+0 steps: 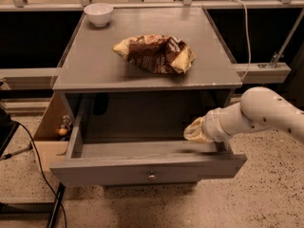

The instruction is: Open top drawer

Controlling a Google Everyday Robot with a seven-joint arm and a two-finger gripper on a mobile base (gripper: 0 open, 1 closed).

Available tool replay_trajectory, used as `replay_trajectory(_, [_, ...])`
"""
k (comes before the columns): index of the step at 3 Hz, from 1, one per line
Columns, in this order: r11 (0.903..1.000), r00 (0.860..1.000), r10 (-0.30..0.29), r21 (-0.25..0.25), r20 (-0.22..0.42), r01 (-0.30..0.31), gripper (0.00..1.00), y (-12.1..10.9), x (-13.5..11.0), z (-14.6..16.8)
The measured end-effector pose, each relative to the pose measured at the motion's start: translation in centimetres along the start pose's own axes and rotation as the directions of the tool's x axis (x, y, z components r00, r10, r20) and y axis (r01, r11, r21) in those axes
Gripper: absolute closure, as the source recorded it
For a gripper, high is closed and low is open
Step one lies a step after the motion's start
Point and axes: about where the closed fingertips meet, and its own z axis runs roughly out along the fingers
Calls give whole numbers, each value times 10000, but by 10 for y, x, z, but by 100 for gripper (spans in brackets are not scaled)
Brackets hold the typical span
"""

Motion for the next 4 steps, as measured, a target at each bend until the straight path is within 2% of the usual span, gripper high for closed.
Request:
replay_trajectory(2, [9977,9990,-131,-668,-418,103,100,23,12,6])
replay_trajectory(4, [9937,9996,-56,-1123,-292,23,100,55,16,-9])
